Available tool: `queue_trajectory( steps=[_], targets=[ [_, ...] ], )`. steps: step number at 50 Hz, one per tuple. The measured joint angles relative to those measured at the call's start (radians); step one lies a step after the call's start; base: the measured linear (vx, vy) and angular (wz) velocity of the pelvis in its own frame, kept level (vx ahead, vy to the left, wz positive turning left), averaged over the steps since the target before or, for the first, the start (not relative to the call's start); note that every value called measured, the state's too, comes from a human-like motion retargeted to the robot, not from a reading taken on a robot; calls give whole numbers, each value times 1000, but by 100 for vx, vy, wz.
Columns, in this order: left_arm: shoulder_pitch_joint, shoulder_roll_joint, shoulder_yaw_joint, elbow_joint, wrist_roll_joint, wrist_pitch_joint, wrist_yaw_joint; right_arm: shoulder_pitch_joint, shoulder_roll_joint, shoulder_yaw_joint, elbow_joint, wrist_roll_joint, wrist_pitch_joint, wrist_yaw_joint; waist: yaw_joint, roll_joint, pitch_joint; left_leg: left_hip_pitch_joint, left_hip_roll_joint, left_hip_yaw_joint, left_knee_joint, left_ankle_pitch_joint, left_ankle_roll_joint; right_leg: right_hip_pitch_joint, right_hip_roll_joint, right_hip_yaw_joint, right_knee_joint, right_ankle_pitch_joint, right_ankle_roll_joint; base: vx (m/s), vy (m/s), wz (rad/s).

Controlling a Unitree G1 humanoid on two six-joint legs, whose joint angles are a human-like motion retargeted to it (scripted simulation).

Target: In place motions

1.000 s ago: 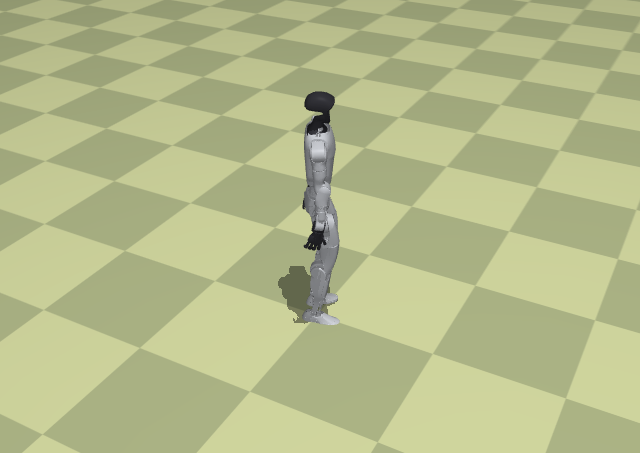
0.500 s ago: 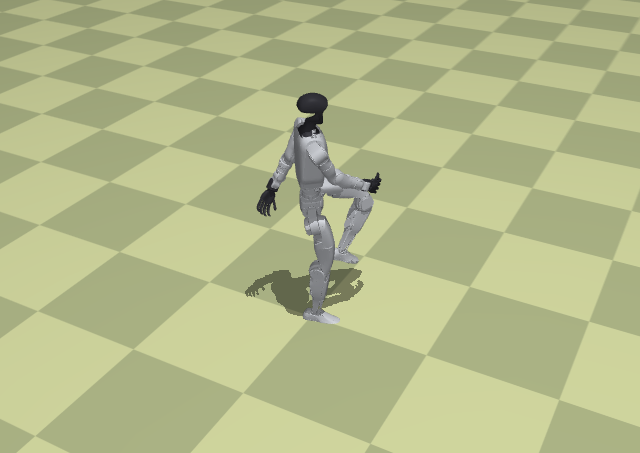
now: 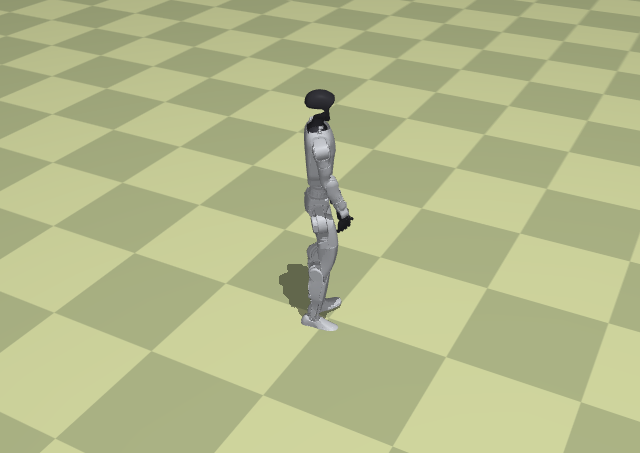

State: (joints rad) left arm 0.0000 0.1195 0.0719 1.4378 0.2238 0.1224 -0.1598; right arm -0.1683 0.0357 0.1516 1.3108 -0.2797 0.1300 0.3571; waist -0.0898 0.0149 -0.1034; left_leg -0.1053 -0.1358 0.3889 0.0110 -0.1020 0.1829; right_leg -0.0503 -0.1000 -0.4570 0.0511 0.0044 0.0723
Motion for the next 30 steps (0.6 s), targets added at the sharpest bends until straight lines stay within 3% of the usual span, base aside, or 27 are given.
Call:
queue_trajectory(
  steps=[5, 8, 10, 12, 13, 15, 17, 18, 20, 23, 27, 30],
  targets=[
    [43, -42, 42, 132, -12, 26, -41, 9, 23, 61, -104, -34, -56, 8, -42, 24, -40, 1, -4, 8, -19, -20, 14, -23, 5, 18, 4, 4, 13, -5, 6, -10],
    [21, -56, 63, 217, -8, 57, -138, -12, 10, 50, -131, -58, -98, 8, -187, 47, -20, 77, -57, -132, -61, -46, 44, 4, -6, -110, 27, -31, 21, -23, 5, 185],
    [11, -54, 68, 240, -18, 64, -179, -4, -12, 36, -113, -90, -106, -1, -207, 44, -14, 97, -62, -163, -66, -48, 47, 17, -17, -125, 58, -50, 14, -4, 3, 26],
    [-15, -43, 62, 227, -36, 95, -209, 14, -44, -4, -64, -144, -115, -25, -41, 17, -4, 26, 5, -2, 6, -46, 20, -29, -26, 19, 144, -40, -23, -4, 5, -379],
    [-34, -34, 48, 203, -46, 121, -215, 26, -62, -32, -33, -170, -119, -46, 126, -7, 10, -27, 45, 156, 43, -37, 29, -88, -15, 177, 215, -4, -48, -14, 5, -475],
    [-71, -19, 8, 126, -79, 136, -207, 54, -98, -81, 20, -203, -111, -83, 161, 18, 19, -2, 78, 156, 29, -51, 21, -158, 5, 194, 358, 76, -98, -23, 0, -36],
    [-122, -16, -12, -42, -153, 125, -170, 86, -146, -135, 92, -230, -75, -125, -77, 66, 43, 13, 102, -68, 46, -66, -11, -266, -55, 81, 635, 107, -128, -30, 5, 379],
    [-139, -15, 0, -110, -179, 119, -157, 101, -162, -142, 118, -231, -59, -137, -59, 83, 68, 17, 116, -31, 37, -54, 7, -322, -21, 137, 743, 95, -134, -26, 12, 118],
    [-219, -12, 14, -316, -247, 104, -123, 143, -219, -190, 206, -222, -5, -146, -152, 121, 110, 3, 151, -44, 44, -37, 16, -498, -79, 122, 1099, 29, -163, -25, 11, 94],
    [-301, 13, 11, -521, -265, 61, -113, 204, -283, -248, 303, -187, 58, -118, -263, 156, 137, -25, 193, -25, 55, -9, 16, -715, -131, 138, 1406, -17, -159, -16, 7, 151],
    [-393, 77, 5, -725, -185, 8, -48, 338, -357, -339, 389, -105, 140, -134, -375, 211, 176, -38, 252, -78, 54, 20, 24, -990, -130, 138, 1663, -36, -118, 2, -1, 114],
    [-421, 105, 17, -774, -147, 17, 22, 407, -376, -381, 389, -59, 155, -186, -428, 222, 196, -29, 263, -100, 47, 26, 29, -1062, -163, 101, 1697, -45, -133, 5, -2, 54]
  ],
)
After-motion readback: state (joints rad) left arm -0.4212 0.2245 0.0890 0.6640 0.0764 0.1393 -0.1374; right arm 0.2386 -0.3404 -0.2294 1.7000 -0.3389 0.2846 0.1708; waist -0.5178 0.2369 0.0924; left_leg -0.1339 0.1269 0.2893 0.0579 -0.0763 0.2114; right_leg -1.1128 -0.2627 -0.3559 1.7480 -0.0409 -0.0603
